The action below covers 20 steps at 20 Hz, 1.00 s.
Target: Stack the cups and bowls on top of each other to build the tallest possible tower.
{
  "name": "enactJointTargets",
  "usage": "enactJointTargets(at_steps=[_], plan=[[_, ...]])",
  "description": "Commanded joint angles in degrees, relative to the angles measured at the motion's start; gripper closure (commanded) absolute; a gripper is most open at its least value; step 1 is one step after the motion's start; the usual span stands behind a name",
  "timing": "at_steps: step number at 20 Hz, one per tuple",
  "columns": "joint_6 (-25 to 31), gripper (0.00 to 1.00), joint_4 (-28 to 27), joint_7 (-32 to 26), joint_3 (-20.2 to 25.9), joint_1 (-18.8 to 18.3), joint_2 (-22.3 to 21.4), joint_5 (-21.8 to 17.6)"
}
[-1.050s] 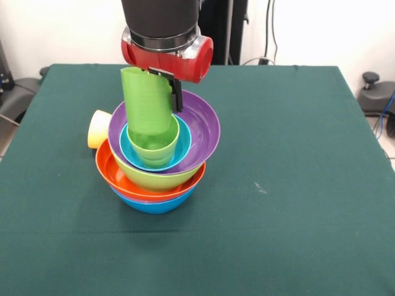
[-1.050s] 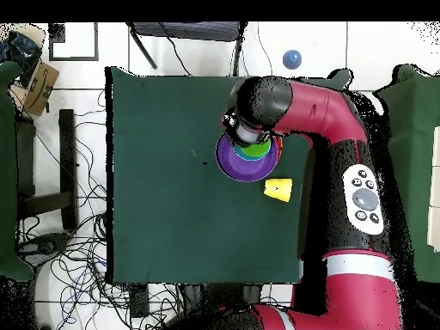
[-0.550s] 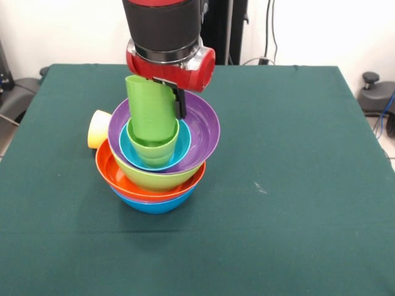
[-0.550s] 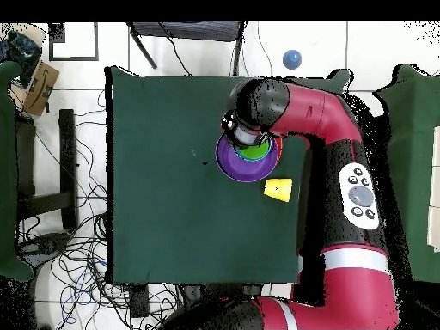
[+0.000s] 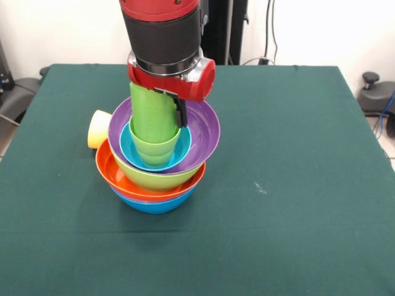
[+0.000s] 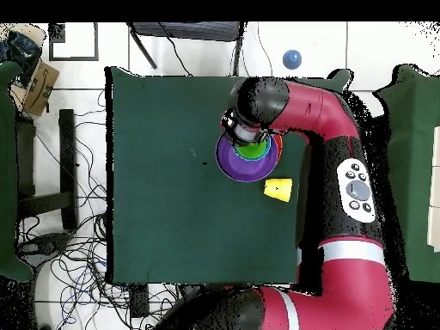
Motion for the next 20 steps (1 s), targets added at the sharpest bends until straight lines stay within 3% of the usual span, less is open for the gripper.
enactJointTargets(at_steps=[1,3,4,9,20], plan=[[6.1,1.00,-3.7,-10.8,5.9,1.7,4.6,-2.1],[4.7,1.00,-3.8,-12.1,6.0,1.7,4.4,-2.9],[4.0,0.00,-3.8,-12.7,6.0,1.7,4.3,-3.2],[1.2,0.00,-1.0,-9.9,5.4,1.8,2.1,-2.2],[0.8,0.00,3.5,-9.3,4.8,1.8,-1.9,-1.7]])
